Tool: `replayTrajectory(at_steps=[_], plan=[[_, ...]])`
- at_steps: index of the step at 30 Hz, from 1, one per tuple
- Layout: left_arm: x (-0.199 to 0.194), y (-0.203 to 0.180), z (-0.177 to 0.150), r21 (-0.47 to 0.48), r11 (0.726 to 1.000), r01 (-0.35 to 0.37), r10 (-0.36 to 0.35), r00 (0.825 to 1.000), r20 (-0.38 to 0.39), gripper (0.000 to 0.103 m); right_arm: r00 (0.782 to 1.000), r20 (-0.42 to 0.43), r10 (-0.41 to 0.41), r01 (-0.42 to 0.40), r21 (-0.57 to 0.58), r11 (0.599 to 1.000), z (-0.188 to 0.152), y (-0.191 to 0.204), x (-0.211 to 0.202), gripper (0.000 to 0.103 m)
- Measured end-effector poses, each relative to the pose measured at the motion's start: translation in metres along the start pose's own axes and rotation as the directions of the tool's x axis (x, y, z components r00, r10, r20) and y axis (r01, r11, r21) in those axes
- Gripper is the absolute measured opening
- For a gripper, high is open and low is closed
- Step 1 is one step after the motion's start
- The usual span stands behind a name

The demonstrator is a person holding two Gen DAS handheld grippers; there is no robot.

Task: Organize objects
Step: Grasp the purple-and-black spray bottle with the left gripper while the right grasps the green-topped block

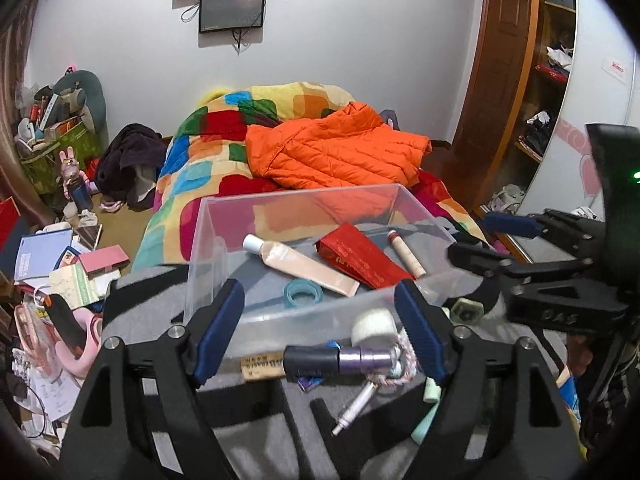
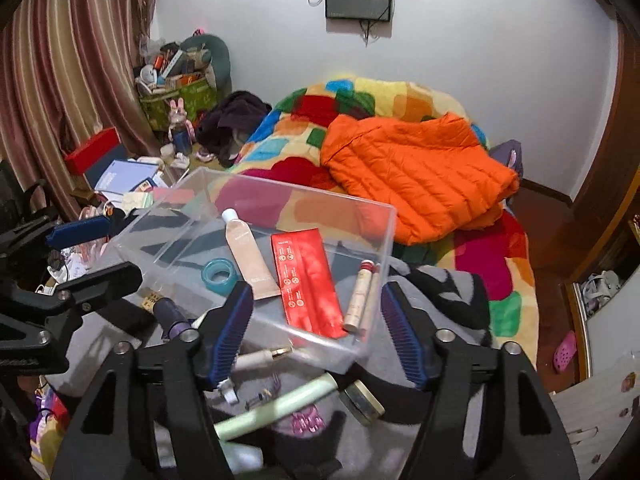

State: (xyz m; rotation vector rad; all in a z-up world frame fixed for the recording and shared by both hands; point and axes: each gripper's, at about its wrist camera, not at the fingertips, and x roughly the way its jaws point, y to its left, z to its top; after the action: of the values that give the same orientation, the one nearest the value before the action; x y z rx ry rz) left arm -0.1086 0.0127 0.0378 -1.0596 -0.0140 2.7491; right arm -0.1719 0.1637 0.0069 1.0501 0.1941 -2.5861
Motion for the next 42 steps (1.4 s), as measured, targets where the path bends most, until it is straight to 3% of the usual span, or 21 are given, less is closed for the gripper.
replayTrajectory(at_steps=[6,14,23,28,31,36,42], plan=[[0.012,-0.002,-0.021,-0.011,0.999,0.040,-0.041,0.997,-0.071,0.092,1.000,-0.013,-0.004,0.005,0.040,0.999,-0.020,-0.017,-0.010,0.070],[0.044,-0.006,-0.048,-0.022,0.998,0.063,-0.066,0.981,-0.182,0.092,0.994,-0.112,0.008,0.006,0.125,0.992,-0.059,-0.048,0.007,0.070],[0.068,-0.011,-0.052,-0.015,0.998,0.066,-0.068,0.971,-0.231,0.093,0.988,-0.153,0.025,0.001,0.169,0.986,-0.084,-0.057,0.032,0.069],[0.078,-0.009,-0.050,-0.025,0.998,0.059,-0.063,0.967,-0.245,0.095,0.987,-0.156,0.040,-0.015,0.163,0.986,-0.081,-0.057,0.046,0.060],[0.082,-0.007,-0.052,-0.040,0.997,0.065,-0.074,0.965,-0.252,0.095,0.983,-0.174,0.059,-0.028,0.175,0.984,-0.080,-0.058,0.055,0.046],[0.077,-0.003,-0.054,-0.048,0.997,0.061,-0.070,0.975,-0.211,0.095,0.980,-0.181,0.077,-0.043,0.183,0.982,-0.084,-0.058,0.058,0.025],[0.070,-0.003,-0.054,-0.053,0.997,0.053,-0.062,0.983,-0.174,0.090,0.984,-0.163,0.068,-0.039,0.174,0.984,-0.087,-0.054,0.050,0.015]])
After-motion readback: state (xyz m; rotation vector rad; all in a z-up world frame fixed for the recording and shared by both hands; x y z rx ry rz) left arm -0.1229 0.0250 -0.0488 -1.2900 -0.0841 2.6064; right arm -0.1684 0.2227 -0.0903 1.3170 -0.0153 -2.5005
